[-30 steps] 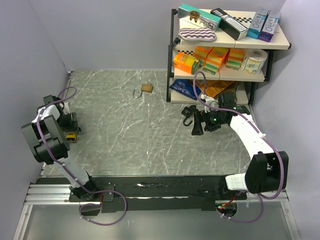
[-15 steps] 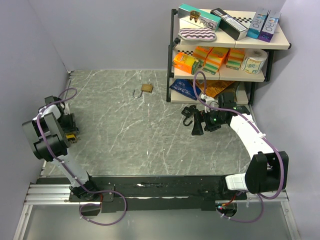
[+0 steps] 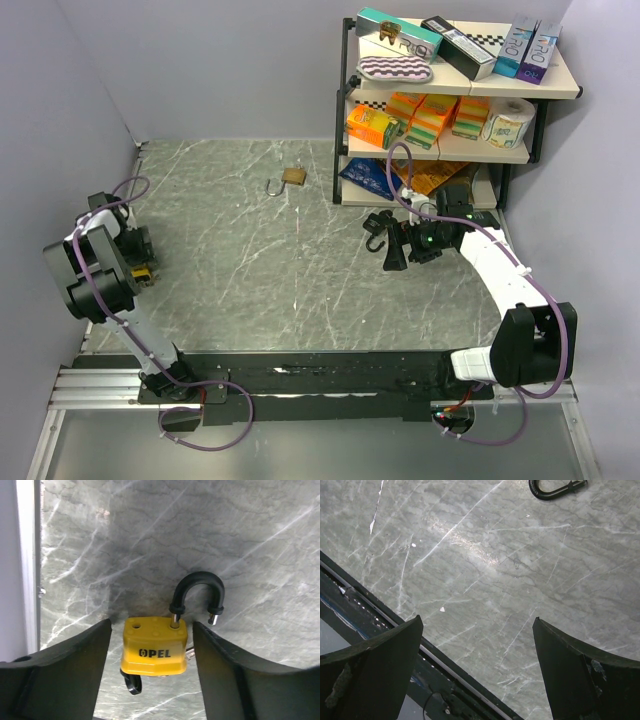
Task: Lock with the key
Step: Pick up the lock from the center of the board.
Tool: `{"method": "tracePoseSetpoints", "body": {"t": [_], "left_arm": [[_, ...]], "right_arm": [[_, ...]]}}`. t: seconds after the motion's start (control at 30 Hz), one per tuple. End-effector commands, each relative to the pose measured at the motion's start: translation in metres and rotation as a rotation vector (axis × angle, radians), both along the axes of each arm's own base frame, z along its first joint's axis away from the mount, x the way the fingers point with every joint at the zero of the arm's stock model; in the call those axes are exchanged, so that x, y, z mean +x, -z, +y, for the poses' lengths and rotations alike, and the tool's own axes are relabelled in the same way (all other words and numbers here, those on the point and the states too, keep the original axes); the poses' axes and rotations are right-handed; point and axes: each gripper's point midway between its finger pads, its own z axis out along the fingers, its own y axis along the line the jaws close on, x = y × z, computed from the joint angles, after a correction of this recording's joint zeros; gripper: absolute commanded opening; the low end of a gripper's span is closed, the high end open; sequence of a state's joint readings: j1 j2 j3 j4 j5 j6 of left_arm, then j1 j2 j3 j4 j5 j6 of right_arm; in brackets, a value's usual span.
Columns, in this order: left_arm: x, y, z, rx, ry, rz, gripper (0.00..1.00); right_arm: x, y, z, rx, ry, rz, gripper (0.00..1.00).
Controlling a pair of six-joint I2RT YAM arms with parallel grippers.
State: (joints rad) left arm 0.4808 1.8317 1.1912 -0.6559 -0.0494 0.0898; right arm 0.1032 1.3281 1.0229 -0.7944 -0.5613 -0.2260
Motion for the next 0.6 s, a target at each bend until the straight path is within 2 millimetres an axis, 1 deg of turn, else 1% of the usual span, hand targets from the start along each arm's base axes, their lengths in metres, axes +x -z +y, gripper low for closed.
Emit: {"method": "tracePoseSetpoints", "body": {"t": [0.0, 0.07, 0.1, 0.13, 0.17, 0.2, 0.23, 0.27, 0.3, 0.33, 0.37, 0.4, 0.43, 0.47, 0.5, 0.53, 0.57], "left_arm": [[-0.004, 0.000, -0.005, -0.021, -0.031, 0.008, 0.63], [-0.001, -0.002, -0.005, -0.026, -0.046, 0.001, 0.60], [0.000, -0.003, -0.008, -0.040, -0.049, -0.005, 0.57], [0.005, -0.010, -0.008, -0.044, -0.063, -0.028, 0.55], [0.008, -0.014, -0.010, -0.051, -0.065, -0.038, 0.47], [0.014, -0.024, -0.010, -0.044, -0.057, -0.054, 0.44], [0.021, -0.033, -0.015, -0.066, -0.095, -0.088, 0.41], [0.028, -0.041, -0.021, -0.077, -0.090, -0.109, 0.34], [0.037, -0.056, -0.024, -0.087, -0.105, -0.140, 0.30], [0.045, -0.068, -0.031, -0.112, -0.102, -0.173, 0.24], [0.052, -0.078, -0.039, -0.125, -0.094, -0.193, 0.11], [0.064, -0.095, -0.042, -0.129, -0.094, -0.237, 0.04], [0.065, -0.104, -0.052, -0.171, -0.112, -0.241, 0.01], [0.071, -0.112, -0.063, -0.196, -0.101, -0.255, 0.01], [0.082, -0.131, -0.068, -0.214, -0.113, -0.295, 0.01], [0.082, -0.140, -0.080, -0.259, -0.105, -0.300, 0.01], [0.087, -0.152, -0.087, -0.267, -0.089, -0.331, 0.01]], "right_arm": [[0.009, -0.012, 0.003, 0.005, -0.016, -0.043, 1.00], [0.009, -0.013, 0.002, 0.002, -0.014, -0.043, 0.99], [0.009, -0.014, 0.002, 0.001, -0.014, -0.046, 1.00], [0.009, -0.015, 0.003, 0.003, -0.012, -0.045, 1.00], [0.010, -0.018, 0.004, 0.010, -0.014, -0.051, 1.00], [0.010, -0.020, 0.005, 0.017, -0.013, -0.051, 0.99], [0.011, -0.022, 0.005, 0.020, -0.012, -0.053, 1.00], [0.014, -0.028, 0.006, 0.022, -0.014, -0.067, 1.00], [0.016, -0.034, 0.006, 0.021, -0.018, -0.080, 1.00], [0.018, -0.039, 0.004, 0.011, -0.027, -0.100, 0.99], [0.022, -0.051, 0.004, 0.005, -0.031, -0.124, 1.00], [0.025, -0.058, 0.002, -0.008, -0.029, -0.148, 1.00], [0.027, -0.065, 0.001, -0.014, -0.034, -0.173, 1.00], [0.032, -0.075, 0.001, -0.015, -0.038, -0.211, 1.00], [0.032, -0.083, 0.002, -0.011, -0.046, -0.234, 1.00], [0.034, -0.090, 0.002, -0.008, -0.051, -0.257, 1.00], [0.039, -0.103, 0.003, 0.000, -0.046, -0.296, 1.00]]}}
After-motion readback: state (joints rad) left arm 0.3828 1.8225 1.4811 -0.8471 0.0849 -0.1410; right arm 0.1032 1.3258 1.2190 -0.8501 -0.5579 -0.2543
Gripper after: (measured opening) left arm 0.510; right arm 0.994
